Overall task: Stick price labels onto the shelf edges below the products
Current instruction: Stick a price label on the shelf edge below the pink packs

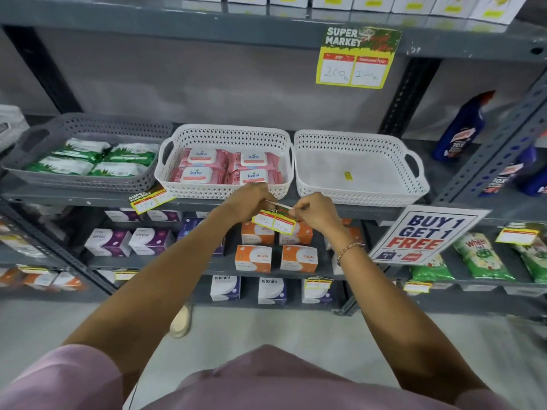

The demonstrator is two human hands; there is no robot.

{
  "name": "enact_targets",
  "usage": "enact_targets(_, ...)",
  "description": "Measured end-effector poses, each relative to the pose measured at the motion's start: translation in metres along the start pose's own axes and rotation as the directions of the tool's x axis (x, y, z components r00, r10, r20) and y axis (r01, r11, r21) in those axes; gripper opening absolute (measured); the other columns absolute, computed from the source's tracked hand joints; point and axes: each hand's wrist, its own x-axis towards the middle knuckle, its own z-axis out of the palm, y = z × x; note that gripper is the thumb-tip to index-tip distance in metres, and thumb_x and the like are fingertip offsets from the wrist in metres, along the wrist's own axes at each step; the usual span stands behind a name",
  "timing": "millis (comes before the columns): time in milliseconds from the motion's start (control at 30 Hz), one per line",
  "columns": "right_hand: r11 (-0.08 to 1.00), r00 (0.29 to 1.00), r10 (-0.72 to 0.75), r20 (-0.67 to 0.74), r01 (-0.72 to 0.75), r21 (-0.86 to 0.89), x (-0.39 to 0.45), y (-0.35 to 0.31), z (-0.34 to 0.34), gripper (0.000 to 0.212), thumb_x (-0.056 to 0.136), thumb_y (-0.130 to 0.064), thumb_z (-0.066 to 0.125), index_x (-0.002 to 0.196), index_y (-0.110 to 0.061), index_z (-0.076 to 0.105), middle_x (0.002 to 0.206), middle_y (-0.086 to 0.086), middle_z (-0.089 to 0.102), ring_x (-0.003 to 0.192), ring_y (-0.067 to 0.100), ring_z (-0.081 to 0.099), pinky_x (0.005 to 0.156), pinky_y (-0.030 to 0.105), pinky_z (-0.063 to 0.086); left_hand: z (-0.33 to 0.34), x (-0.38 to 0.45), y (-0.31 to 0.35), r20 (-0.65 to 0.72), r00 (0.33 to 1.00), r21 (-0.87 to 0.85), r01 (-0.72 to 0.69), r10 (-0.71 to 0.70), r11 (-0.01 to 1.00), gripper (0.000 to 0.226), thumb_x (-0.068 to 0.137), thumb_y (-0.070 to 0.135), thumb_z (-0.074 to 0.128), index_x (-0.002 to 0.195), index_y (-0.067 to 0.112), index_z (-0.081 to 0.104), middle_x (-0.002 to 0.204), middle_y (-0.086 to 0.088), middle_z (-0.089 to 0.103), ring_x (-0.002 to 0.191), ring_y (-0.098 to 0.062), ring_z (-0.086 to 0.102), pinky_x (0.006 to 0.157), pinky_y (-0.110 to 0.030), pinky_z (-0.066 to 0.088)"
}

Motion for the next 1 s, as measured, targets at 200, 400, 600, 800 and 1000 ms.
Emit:
enact_targets(200, 0.991, 0.997, -0.036, -0.064, 0.044, 0.124, 0.003, -0.021, 0.038, 0.013, 0.081, -0.017, 0.072, 0.083, -0.005, 0.074, 0.084, 0.012, 0.074, 0.071, 0.014, 0.063, 0.075, 0.029, 0.052, -0.007, -0.036, -0.036, -0.106, 0.954, -0.201, 0.254, -0.279, 0.946, 0.024, 0.077, 0.033, 0.073, 0.092, 0.014, 0.071, 0.093, -0.007, 0.072, 0.087, -0.023, 0.065, 0.073, -0.033, 0.051)
enact_targets(400, 0.993, 0.997, -0.043, -0.061, 0.05, 0.109, 0.008, -0.057, 0.077, 0.016, 0.079, -0.017, 0.074, 0.08, 0.0, 0.073, 0.081, 0.01, 0.073, 0.071, 0.013, 0.059, 0.069, 0.022, 0.042, -0.014, -0.069, -0.066, -0.125, 0.926, -0.28, 0.311, -0.356, 0.908, 0.023, 0.077, 0.033, 0.073, 0.09, 0.014, 0.074, 0.093, -0.006, 0.074, 0.087, -0.02, 0.066, 0.071, -0.028, 0.048)
enact_targets(600, 0.991, 0.995, -0.007, -0.1, 0.021, 0.132, 0.019, -0.074, 0.108, 0.014, 0.076, -0.013, 0.076, 0.078, 0.0, 0.072, 0.074, 0.006, 0.067, 0.059, 0.006, 0.051, 0.066, 0.023, 0.037, -0.018, -0.083, -0.091, -0.184, 0.899, -0.229, 0.353, -0.396, 0.907, 0.023, 0.079, 0.04, 0.069, 0.09, 0.021, 0.074, 0.092, -0.001, 0.074, 0.085, -0.02, 0.065, 0.063, -0.026, 0.042)
enact_targets(800, 0.99, 0.993, 0.06, -0.099, -0.046, 0.137, 0.024, -0.075, 0.134, 0.012, 0.08, -0.015, 0.073, 0.081, -0.003, 0.071, 0.083, 0.008, 0.071, 0.071, 0.011, 0.057, 0.07, 0.026, 0.043, -0.003, -0.086, -0.109, -0.181, 0.891, -0.215, 0.379, -0.417, 0.9, 0.019, 0.083, 0.035, 0.066, 0.09, 0.019, 0.071, 0.091, -0.005, 0.074, 0.086, -0.026, 0.065, 0.072, -0.037, 0.053)
enact_targets(1000, 0.991, 0.992, 0.042, -0.121, -0.026, 0.131, 0.034, -0.07, 0.142, 0.012, 0.076, -0.021, 0.076, 0.08, -0.011, 0.07, 0.086, 0.005, 0.073, 0.077, 0.014, 0.062, 0.074, 0.031, 0.051, 0.008, -0.08, -0.118, -0.204, 0.889, -0.252, 0.356, -0.409, 0.9, 0.021, 0.083, 0.038, 0.065, 0.088, 0.019, 0.072, 0.087, -0.003, 0.074, 0.084, -0.023, 0.065, 0.065, -0.029, 0.047)
